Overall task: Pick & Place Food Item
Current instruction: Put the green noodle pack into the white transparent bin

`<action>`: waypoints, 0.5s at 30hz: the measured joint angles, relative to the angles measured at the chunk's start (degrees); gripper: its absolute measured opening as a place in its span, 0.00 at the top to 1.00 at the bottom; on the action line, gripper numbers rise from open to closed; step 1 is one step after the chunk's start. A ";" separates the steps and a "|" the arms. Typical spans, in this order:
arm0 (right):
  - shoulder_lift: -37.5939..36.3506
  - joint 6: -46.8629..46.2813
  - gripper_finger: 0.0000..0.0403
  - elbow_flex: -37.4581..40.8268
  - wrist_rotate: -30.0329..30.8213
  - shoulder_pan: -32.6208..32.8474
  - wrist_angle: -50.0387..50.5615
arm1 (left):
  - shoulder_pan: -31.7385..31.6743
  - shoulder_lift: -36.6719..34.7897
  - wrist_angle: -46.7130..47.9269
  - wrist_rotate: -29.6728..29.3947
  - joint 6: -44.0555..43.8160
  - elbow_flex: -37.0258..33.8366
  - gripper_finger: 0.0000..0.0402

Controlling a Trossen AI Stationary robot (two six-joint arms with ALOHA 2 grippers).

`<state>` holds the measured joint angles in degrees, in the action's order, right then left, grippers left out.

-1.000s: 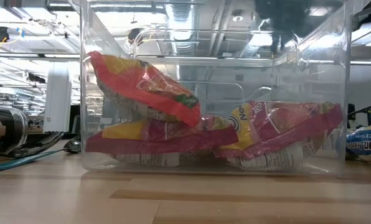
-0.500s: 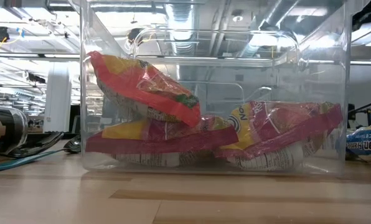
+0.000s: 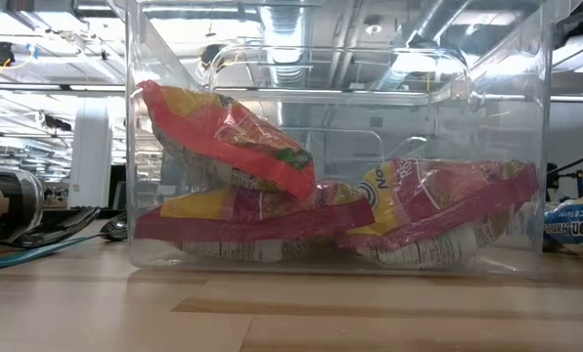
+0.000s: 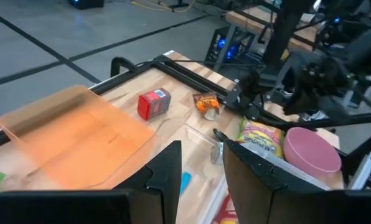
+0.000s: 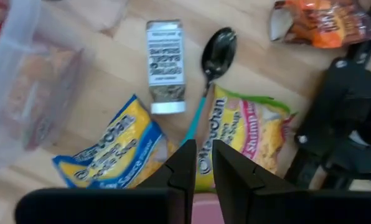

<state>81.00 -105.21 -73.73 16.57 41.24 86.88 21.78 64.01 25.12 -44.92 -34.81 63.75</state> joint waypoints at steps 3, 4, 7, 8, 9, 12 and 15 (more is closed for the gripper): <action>-0.52 1.28 0.88 0.00 -0.04 1.84 -1.82 | -0.83 -0.02 -0.40 0.17 -0.07 0.00 0.72; -0.53 1.55 0.88 0.00 -0.23 2.56 -2.27 | -1.03 -0.02 -0.53 0.21 -0.07 0.00 0.72; -0.58 0.74 0.88 0.00 -3.20 4.77 -1.11 | -1.31 -0.02 -1.28 0.21 -0.12 0.00 0.72; -0.58 -0.73 0.88 0.00 -4.45 5.58 -0.04 | -1.31 -0.02 -1.21 0.21 -0.13 0.00 0.72; -0.58 -2.56 0.88 0.00 -5.40 6.38 1.19 | -1.31 -0.02 -1.16 0.23 -0.13 0.00 0.72; -1.21 -7.66 0.88 1.22 -6.44 8.32 3.14 | -1.31 0.24 -1.38 0.21 -0.17 0.00 0.72; -4.90 -11.71 0.88 6.81 -6.87 9.38 -3.06 | -1.31 0.72 -2.12 0.21 -0.17 0.00 0.72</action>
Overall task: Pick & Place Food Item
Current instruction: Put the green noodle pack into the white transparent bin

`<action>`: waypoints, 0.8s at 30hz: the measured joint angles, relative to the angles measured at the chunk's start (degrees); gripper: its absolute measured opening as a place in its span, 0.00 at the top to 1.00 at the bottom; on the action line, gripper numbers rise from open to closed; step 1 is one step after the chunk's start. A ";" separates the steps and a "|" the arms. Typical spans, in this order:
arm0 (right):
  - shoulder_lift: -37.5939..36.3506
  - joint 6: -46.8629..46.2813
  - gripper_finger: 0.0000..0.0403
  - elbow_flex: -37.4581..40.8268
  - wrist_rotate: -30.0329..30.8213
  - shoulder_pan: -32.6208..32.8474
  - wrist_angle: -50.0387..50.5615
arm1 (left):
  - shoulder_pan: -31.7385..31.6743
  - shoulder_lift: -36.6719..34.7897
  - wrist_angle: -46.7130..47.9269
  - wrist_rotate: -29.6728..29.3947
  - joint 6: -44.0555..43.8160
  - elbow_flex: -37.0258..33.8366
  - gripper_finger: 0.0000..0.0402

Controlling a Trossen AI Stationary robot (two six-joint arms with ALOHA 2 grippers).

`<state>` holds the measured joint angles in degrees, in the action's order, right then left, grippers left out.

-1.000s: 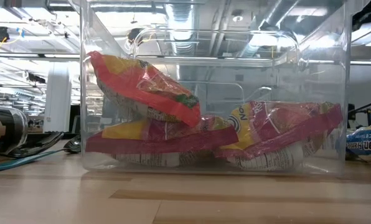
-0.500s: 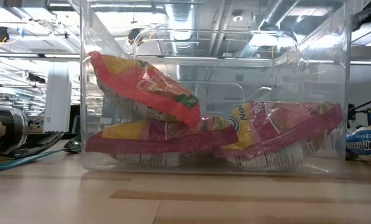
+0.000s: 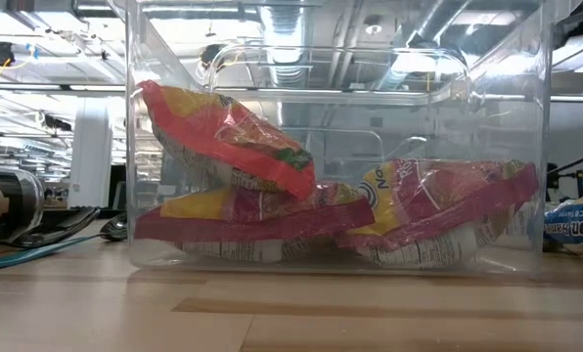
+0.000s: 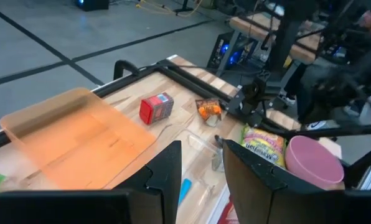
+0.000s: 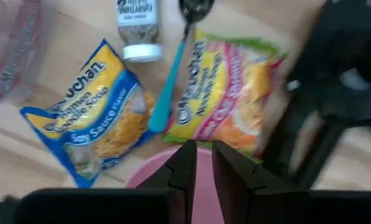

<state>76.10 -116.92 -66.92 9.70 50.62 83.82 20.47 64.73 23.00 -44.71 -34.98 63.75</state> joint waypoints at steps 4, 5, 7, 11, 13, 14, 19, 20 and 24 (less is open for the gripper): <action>-5.17 -3.48 0.88 10.19 -1.72 0.39 -10.86 | -0.37 0.57 -0.61 -0.11 0.01 0.01 0.72; -6.65 -4.37 0.88 12.24 -2.34 0.29 -13.01 | -0.39 0.70 -0.96 -0.14 -0.01 0.02 0.72; -8.73 -5.04 0.88 15.43 -3.33 -0.12 -15.32 | -0.41 0.81 -1.15 -0.09 0.00 0.00 0.72; -10.79 -4.85 0.88 19.02 -3.91 -1.40 -14.32 | -0.41 0.79 -2.51 -0.24 0.00 0.02 0.72; -10.93 -4.82 0.88 20.67 -3.92 -2.02 -12.82 | -0.41 0.79 -3.12 -0.24 -0.01 0.01 0.72; -10.94 -4.81 0.88 21.56 -4.02 -2.39 -12.57 | -0.41 0.79 -3.44 -0.24 0.00 0.02 0.72; -11.09 -3.80 0.88 26.91 -6.93 -4.48 -19.38 | -0.41 0.79 -3.98 -0.24 -0.02 0.02 0.72; -11.28 -3.15 0.87 27.83 -6.92 -5.00 -22.03 | -0.41 0.79 -3.95 -0.23 -0.01 0.01 0.72; -11.35 -1.22 0.81 28.84 -5.93 -6.79 -24.79 | -0.41 0.79 -3.95 -0.22 0.00 0.00 0.72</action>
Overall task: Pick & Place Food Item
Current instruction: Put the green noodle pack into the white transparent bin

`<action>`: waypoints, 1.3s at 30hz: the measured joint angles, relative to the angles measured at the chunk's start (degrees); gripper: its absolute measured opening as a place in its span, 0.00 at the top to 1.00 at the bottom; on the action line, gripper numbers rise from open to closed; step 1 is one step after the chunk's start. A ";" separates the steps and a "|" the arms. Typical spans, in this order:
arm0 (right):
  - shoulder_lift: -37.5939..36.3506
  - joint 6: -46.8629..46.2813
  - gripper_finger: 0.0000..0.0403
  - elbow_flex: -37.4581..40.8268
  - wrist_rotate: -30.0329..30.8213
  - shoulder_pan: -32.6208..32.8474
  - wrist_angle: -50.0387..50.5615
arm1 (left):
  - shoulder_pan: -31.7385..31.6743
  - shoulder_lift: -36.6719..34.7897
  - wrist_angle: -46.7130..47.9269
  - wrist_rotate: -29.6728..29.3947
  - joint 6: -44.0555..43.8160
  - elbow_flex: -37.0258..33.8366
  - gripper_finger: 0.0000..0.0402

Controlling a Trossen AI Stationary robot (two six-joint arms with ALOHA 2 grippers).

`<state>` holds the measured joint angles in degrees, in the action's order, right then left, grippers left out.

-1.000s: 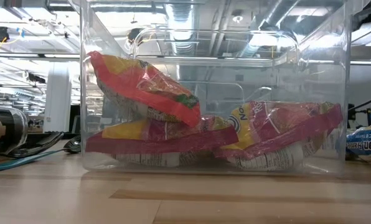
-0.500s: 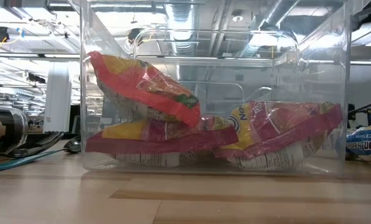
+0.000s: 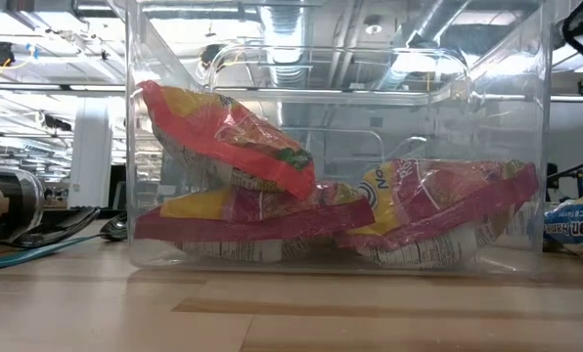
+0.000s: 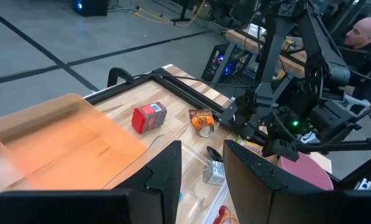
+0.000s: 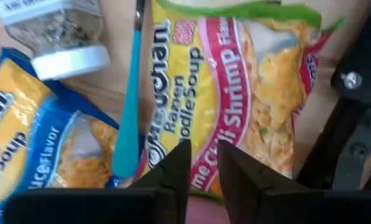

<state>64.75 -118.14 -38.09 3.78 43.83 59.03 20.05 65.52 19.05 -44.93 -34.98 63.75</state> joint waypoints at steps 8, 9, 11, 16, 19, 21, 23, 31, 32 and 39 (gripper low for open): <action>0.24 2.43 0.55 0.02 0.54 -1.47 3.70 | 0.00 0.00 0.00 0.00 -0.02 0.02 0.72; 0.21 2.62 0.52 0.27 0.54 -1.63 3.57 | 0.00 0.00 0.00 0.00 -0.02 0.02 0.72; 0.20 2.65 0.48 1.75 0.53 -2.08 1.45 | 0.00 0.00 -0.02 0.00 0.00 0.02 0.72; 0.02 2.64 0.46 4.82 0.32 -2.76 -3.95 | 0.00 0.00 0.00 0.02 -0.02 0.01 0.72; -0.06 2.63 0.48 4.87 0.43 -2.80 -4.11 | 0.00 0.00 -0.02 0.02 -0.02 0.02 0.72; -0.07 2.63 0.51 4.89 0.50 -2.79 -3.88 | 0.00 0.00 0.00 0.02 -0.02 0.01 0.72; -0.04 2.63 0.55 4.90 0.49 -2.77 -3.69 | 0.00 0.00 -0.02 0.04 -0.02 0.01 0.72; 0.00 3.21 0.76 4.95 2.38 -2.76 -4.11 | 0.00 0.00 0.00 0.04 -0.02 0.00 0.72; 0.00 3.25 0.78 4.98 2.70 -2.69 -4.39 | 0.00 -0.01 0.00 0.04 -0.02 0.02 0.72; 0.00 3.89 0.97 5.01 3.67 -2.60 -4.71 | 0.00 -0.02 -0.02 0.04 -0.02 0.02 0.72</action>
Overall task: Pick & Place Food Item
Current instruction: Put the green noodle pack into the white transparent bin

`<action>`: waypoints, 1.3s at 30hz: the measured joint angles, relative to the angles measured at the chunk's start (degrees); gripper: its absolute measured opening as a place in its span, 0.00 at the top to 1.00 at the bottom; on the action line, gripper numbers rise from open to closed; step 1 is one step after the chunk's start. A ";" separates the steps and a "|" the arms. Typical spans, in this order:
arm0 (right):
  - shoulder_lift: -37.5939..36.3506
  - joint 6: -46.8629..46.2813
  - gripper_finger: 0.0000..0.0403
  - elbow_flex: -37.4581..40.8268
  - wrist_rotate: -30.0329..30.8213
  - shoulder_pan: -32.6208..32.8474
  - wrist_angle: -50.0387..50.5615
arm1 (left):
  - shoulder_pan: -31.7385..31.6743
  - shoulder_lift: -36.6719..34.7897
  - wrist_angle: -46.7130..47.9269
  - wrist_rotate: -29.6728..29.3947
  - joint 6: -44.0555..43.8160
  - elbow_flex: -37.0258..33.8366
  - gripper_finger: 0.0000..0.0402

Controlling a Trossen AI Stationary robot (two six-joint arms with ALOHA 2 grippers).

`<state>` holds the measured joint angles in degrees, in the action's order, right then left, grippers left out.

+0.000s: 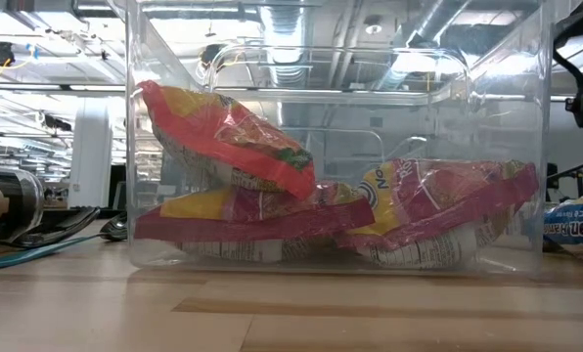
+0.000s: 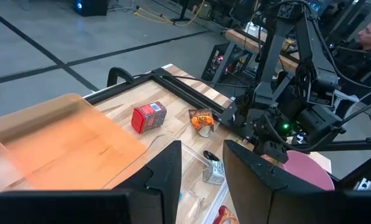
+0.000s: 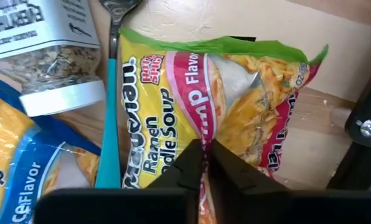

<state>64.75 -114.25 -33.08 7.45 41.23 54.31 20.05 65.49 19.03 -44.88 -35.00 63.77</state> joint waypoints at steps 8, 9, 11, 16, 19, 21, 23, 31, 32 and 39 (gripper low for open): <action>0.18 0.74 1.00 -1.60 0.24 -0.02 1.43 | 0.00 0.00 0.00 0.00 0.00 -0.02 0.72; 0.20 0.72 1.00 -2.33 0.67 -0.02 2.29 | 0.00 0.00 0.02 0.00 0.00 -0.02 0.72; 0.17 0.84 1.00 -3.94 1.84 -0.02 4.30 | 0.00 0.00 0.01 0.00 0.00 -0.01 0.72; 0.17 0.87 1.00 -8.27 3.04 -0.02 10.76 | 0.00 0.00 0.01 0.00 0.00 -0.01 0.72; -0.07 1.19 1.00 -11.41 4.18 -0.02 13.33 | 0.00 0.00 0.02 0.00 0.00 0.00 0.72; -0.46 1.88 1.00 -13.65 5.37 -0.02 14.08 | 0.00 0.00 0.02 0.00 0.00 -0.01 0.72; -0.71 2.27 1.00 -15.70 7.57 -0.05 14.11 | 0.00 0.00 0.02 0.00 0.02 -0.02 0.72; -1.01 2.35 1.00 -25.17 17.95 -0.07 13.94 | 0.00 -0.02 0.02 0.00 0.02 0.00 0.72; -0.86 2.36 1.00 -26.22 18.65 -0.07 13.86 | 0.00 -0.02 0.02 0.00 0.02 -0.01 0.72; -0.06 3.78 1.00 -29.31 23.18 -0.37 6.24 | 0.00 -0.02 0.05 -0.01 0.14 -0.02 0.72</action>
<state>64.69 -110.47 -62.39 30.64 40.86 60.55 20.05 65.47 19.08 -44.89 -34.87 63.75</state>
